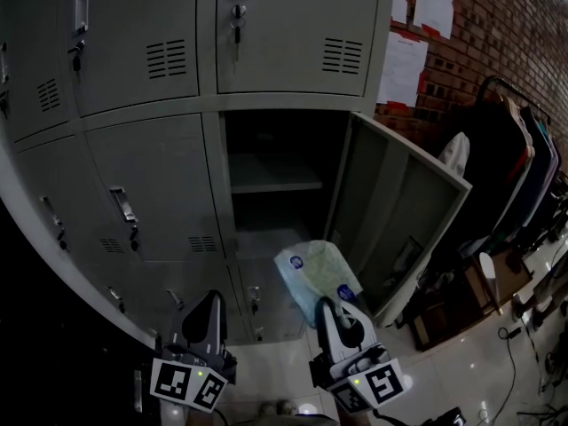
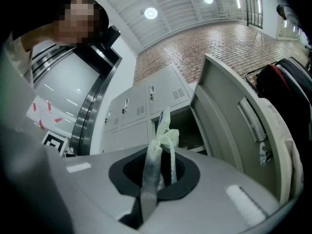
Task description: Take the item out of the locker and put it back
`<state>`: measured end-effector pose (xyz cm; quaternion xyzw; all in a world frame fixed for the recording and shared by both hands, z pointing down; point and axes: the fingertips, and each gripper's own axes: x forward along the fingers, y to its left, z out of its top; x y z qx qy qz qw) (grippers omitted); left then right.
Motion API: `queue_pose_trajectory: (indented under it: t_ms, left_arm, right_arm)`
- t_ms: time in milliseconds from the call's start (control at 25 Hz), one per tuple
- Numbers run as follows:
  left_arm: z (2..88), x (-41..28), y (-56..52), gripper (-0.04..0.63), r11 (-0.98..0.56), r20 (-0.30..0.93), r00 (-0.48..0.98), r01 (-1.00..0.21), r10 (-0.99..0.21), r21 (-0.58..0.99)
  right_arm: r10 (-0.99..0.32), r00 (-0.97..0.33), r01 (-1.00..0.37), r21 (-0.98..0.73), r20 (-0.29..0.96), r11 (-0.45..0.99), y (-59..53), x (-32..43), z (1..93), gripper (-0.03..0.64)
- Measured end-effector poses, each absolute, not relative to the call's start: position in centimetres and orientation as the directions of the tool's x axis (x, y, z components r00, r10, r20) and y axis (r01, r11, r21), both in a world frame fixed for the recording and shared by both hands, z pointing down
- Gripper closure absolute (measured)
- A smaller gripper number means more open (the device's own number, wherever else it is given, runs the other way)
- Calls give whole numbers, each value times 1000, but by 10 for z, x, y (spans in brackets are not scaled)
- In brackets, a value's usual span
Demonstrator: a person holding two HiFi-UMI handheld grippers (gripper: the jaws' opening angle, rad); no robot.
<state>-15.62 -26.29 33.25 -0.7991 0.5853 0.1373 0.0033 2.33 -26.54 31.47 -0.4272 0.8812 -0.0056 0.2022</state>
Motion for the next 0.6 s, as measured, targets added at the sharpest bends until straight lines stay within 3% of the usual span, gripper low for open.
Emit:
queue_pose_trajectory:
  t_ms: [240,600]
  left_arm:
    - [337,-165,-270,591,-298,-213,260,-939,-942,170]
    - [341,-184,-283,591,-246,-196,214,-956,-957,159]
  right_arm:
    - [-716,-588,-757,-57,-376,651,-306,14,267,600]
    - [-788,-563,-820,51,-247,570,-495,-45,224,600]
